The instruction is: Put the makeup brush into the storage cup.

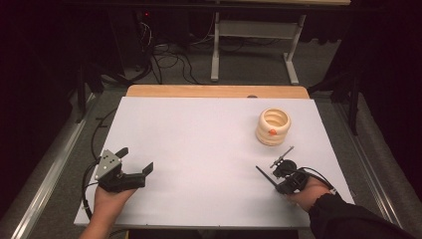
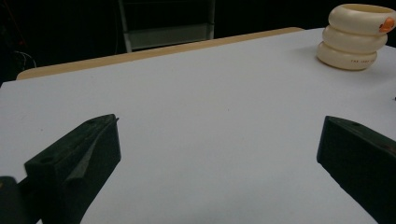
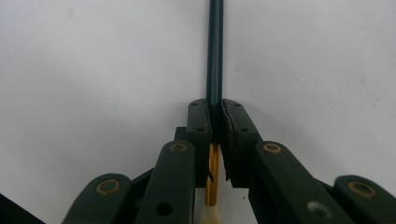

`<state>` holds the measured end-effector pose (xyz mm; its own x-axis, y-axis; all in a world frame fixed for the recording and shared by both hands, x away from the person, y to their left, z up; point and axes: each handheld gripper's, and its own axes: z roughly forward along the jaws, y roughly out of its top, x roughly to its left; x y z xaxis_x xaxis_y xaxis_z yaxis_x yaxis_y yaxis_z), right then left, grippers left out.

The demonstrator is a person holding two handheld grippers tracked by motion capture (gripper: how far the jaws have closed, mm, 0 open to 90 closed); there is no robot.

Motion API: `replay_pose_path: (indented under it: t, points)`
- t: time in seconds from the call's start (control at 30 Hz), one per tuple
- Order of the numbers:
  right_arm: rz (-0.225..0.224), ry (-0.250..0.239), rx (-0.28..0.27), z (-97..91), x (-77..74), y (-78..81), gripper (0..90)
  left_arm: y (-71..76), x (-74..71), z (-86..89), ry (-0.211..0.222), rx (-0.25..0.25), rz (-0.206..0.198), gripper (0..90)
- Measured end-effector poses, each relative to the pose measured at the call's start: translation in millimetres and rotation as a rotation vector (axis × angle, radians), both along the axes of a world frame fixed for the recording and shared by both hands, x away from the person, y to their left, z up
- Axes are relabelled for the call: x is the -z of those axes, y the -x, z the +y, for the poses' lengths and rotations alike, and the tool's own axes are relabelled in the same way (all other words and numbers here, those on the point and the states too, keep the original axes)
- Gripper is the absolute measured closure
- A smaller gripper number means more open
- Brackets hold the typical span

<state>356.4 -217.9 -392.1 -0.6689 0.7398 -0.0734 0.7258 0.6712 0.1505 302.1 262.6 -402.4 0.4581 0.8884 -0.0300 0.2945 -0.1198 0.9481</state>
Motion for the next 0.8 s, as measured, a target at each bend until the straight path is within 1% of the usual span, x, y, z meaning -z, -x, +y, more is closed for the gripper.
replay_pose_path:
  t: [0.27, 0.47, 0.63, 0.73, 0.8]
  points:
    - [0.014, -0.015, 0.004, -1.7, -0.1, -1.9, 84.9, 0.0, -0.1, -0.2, 0.003, 0.001, -0.009, 0.3]
    - [0.023, -0.023, 0.001, -3.1, -0.4, -3.5, 85.2, 0.7, -0.6, -1.1, -0.007, 0.003, -0.019, 0.3]
    - [0.027, -0.028, -0.002, -4.0, -0.8, -4.1, 85.2, 0.7, -0.2, -0.9, -0.009, 0.002, -0.019, 0.3]
    - [0.028, -0.030, -0.006, -4.3, -1.3, -4.5, 85.2, 1.4, -0.2, -1.6, -0.004, 0.013, -0.031, 0.3]
    - [0.032, -0.033, -0.007, -3.3, -2.7, -5.2, 85.2, 1.3, -0.2, -2.2, -0.010, 0.013, -0.030, 0.3]
